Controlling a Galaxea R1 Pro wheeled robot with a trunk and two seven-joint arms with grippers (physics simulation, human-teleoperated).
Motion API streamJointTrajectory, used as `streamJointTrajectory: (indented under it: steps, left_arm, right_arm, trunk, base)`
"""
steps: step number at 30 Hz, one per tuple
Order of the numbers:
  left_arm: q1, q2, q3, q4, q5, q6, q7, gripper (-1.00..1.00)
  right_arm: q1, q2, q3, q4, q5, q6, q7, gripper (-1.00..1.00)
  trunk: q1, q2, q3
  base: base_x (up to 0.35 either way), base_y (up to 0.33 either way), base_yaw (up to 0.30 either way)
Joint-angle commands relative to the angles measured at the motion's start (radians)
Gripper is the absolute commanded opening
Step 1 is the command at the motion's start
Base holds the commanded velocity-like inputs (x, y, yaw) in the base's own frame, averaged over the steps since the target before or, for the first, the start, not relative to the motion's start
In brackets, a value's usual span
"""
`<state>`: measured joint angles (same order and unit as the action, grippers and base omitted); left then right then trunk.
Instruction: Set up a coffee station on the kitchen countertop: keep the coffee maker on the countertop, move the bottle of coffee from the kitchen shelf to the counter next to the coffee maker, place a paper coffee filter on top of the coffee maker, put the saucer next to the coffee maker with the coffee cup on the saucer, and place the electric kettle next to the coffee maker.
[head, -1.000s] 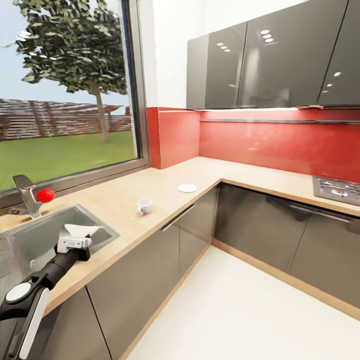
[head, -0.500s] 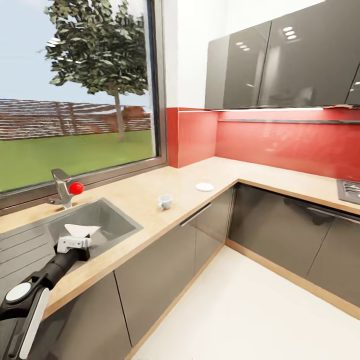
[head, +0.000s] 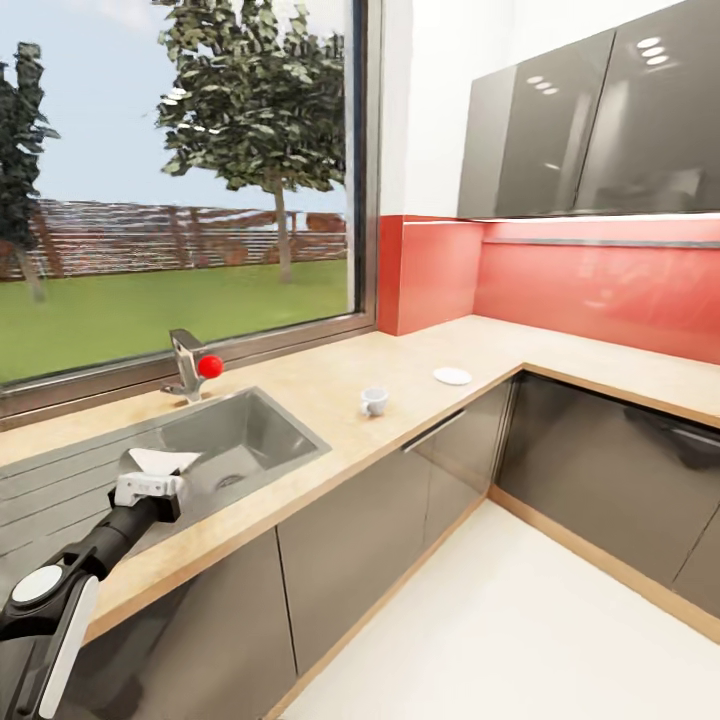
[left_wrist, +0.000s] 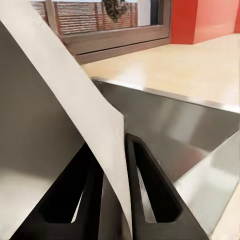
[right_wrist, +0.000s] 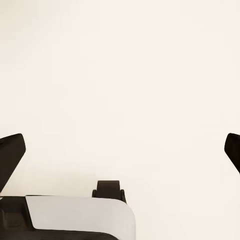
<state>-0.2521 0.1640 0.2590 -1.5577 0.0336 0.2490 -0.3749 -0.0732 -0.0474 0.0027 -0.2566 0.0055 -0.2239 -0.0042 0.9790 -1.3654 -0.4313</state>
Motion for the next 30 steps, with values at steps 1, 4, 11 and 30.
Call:
streamJointTrajectory:
  steps: [1,4,11,30]
  left_arm:
    - [-0.001,-0.001,0.001,-0.001,0.002,0.007,-0.006,-1.0]
    - [-0.001,0.0,0.0,-0.001,0.002,0.008,-0.006,-1.0]
    - [-0.001,0.0,0.0,0.0,0.002,0.009,-0.006,-1.0]
    - [-0.001,-0.003,-0.001,0.001,0.002,0.009,-0.006,-1.0]
  right_arm:
    - [0.0,0.0,0.0,0.0,0.001,-0.003,0.0,1.0]
    - [0.0,0.0,0.0,0.0,0.001,-0.003,0.0,1.0]
    - [0.0,0.0,0.0,0.0,0.001,-0.003,0.0,1.0]
    - [0.0,0.0,0.0,0.0,0.0,-0.003,0.0,1.0]
  trunk:
    - [0.0,-0.001,-0.001]
    - [0.0,-0.001,-0.001]
    - [0.0,-0.001,-0.001]
    - [0.0,-0.001,-0.001]
  base:
    - [0.0,0.0,0.273]
    - [0.0,0.0,0.273]
    - [0.0,0.0,0.273]
    - [0.0,0.0,0.273]
